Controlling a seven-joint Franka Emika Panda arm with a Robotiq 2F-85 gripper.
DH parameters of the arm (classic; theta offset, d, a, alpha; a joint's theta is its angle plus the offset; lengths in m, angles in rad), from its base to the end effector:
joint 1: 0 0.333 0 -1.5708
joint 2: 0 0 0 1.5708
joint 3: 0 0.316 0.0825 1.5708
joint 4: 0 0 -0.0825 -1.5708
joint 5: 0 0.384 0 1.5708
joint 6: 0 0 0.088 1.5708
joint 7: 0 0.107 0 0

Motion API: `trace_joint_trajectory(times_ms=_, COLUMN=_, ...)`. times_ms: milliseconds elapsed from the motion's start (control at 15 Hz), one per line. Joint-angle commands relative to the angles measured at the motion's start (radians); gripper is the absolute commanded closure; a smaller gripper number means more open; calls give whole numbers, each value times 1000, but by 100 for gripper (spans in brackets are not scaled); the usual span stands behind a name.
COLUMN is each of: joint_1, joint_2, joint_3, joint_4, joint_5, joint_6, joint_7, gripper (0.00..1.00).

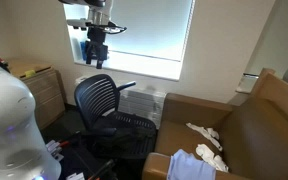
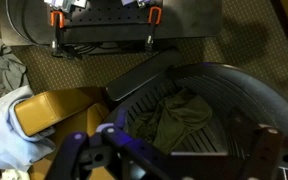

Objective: Put the shirt on the black chair on the brown chair

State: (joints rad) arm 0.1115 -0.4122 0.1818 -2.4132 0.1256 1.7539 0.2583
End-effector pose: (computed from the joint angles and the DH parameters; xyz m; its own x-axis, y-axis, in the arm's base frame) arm 0.3722 0.1263 0.4423 0.9673 -0.0298 -0.2518 -0.0246 -0.9994 0.0237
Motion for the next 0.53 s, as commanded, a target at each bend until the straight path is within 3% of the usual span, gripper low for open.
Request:
trace_joint_trajectory(times_ms=0, joint_1=1, joint_2=0, joint_3=-2, joint_4=1, joint_5=-1, joint_6=-1, joint_7=0, gripper=0)
trace_joint_trajectory(times_ms=67, joint_1=-9, joint_2=34, joint_3=0, joint_4=-5, joint_5=-13, joint_6=27, joint_7=14, gripper=0)
trace_joint_trajectory(times_ms=200, joint_1=-38, joint_2=115, joint_3=6, joint_4=-41, joint_5=-26, joint_6=227, joint_7=81, gripper=0)
trace_joint_trajectory(times_ms=467, joint_1=-55, joint_2=259, joint_3=48, joint_4=-27, joint_5=-237, joint_6=560, joint_7=286, gripper=0)
